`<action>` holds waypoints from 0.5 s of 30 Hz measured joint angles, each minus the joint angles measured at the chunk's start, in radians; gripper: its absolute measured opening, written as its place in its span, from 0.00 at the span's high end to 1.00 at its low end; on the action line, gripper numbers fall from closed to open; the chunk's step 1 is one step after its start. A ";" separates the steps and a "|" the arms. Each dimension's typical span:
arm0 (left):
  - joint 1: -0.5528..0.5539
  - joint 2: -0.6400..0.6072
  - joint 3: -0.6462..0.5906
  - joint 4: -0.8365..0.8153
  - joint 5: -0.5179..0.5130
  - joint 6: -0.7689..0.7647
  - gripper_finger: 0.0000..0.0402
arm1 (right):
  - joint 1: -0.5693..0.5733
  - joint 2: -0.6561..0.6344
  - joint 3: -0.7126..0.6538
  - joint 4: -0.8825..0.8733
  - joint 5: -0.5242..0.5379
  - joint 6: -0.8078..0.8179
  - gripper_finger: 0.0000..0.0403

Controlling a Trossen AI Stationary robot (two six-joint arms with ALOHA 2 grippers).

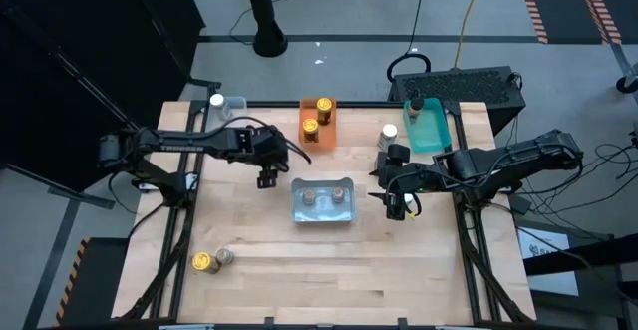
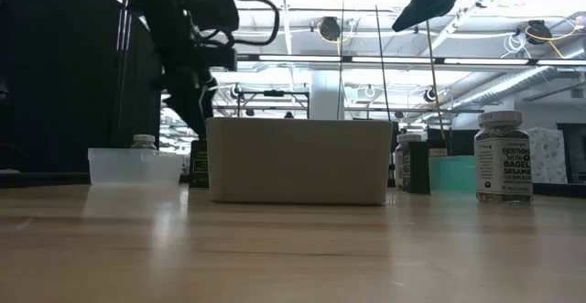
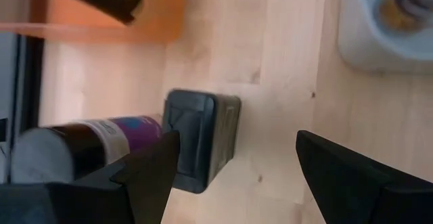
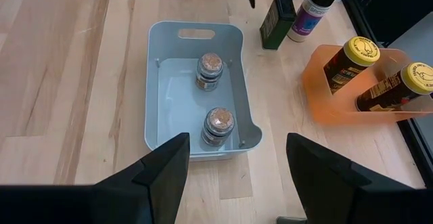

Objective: Sort spices by type
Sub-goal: Put the left black seasoning can into the green bin

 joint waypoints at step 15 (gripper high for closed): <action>-0.001 -0.002 -0.067 0.116 -0.048 0.013 0.25 | 0.000 0.000 0.000 0.000 0.000 0.001 0.43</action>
